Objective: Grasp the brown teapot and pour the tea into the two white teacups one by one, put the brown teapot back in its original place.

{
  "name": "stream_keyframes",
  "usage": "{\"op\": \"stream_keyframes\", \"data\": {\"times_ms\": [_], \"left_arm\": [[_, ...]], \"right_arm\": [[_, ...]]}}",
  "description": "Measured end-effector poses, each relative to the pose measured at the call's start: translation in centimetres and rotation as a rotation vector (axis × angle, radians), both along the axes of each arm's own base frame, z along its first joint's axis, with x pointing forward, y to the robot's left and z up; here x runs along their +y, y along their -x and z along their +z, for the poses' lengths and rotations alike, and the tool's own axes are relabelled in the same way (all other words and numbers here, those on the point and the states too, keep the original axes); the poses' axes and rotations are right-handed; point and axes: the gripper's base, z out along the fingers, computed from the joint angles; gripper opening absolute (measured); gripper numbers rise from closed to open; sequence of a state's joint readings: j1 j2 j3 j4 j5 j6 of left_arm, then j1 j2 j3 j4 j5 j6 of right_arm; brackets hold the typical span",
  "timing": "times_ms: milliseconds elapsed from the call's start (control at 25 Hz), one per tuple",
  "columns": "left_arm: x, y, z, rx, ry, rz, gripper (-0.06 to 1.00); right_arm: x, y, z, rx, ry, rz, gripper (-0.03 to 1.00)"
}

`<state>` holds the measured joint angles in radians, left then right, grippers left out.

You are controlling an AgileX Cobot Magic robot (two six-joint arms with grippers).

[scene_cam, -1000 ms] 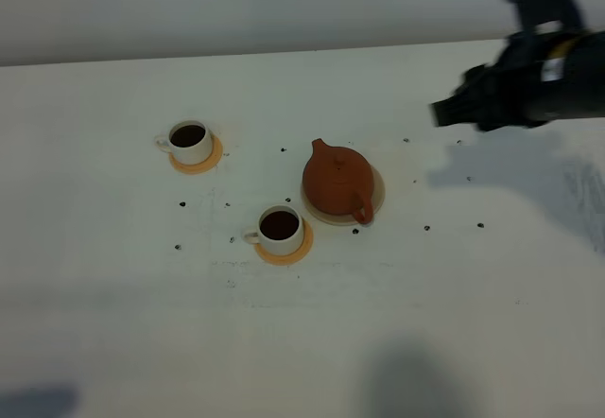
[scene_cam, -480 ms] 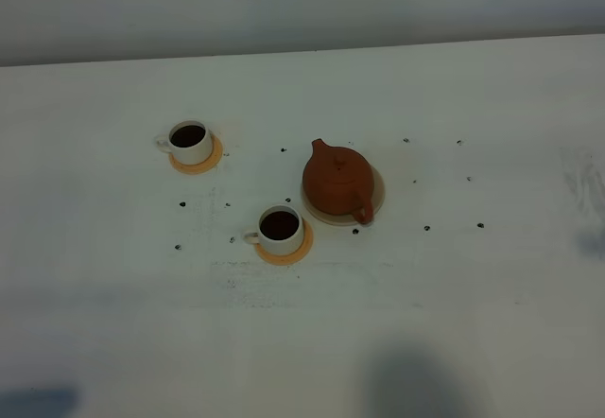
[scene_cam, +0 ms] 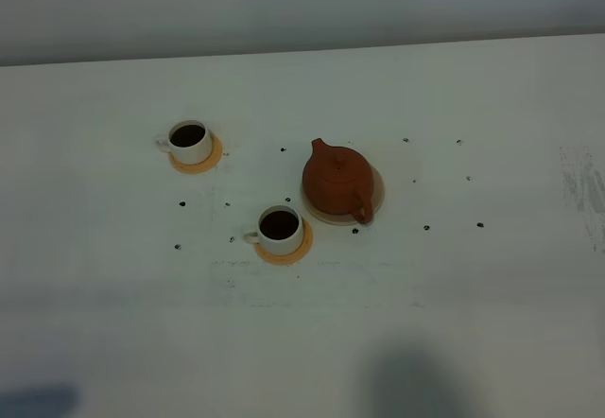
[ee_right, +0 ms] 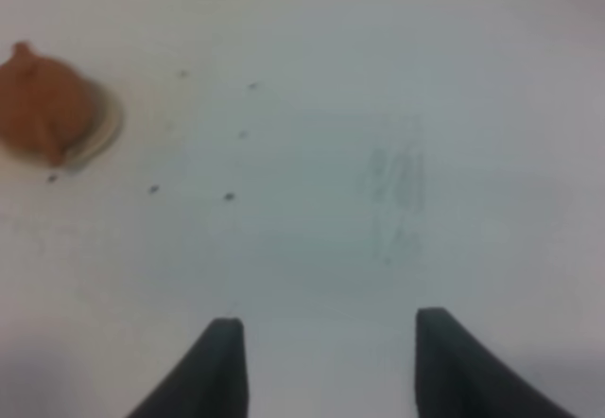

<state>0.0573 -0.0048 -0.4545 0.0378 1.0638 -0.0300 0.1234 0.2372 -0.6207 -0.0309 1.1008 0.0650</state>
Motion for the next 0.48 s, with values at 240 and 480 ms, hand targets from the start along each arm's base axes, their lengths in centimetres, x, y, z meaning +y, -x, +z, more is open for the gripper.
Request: {"op": "stream_keyframes", "data": {"times_ms": [240,480], "left_arm": [[0.0,0.0,0.0,0.000,0.000,0.000,0.35],[0.0,0.0,0.0,0.000,0.000,0.000,0.35]], "right_arm": [[-0.1,1.4,-2.6,-0.028,0.016,0.025,0.30],[-0.1,1.7,-2.8,-0.036,0.033,0.037,0.21]]}}
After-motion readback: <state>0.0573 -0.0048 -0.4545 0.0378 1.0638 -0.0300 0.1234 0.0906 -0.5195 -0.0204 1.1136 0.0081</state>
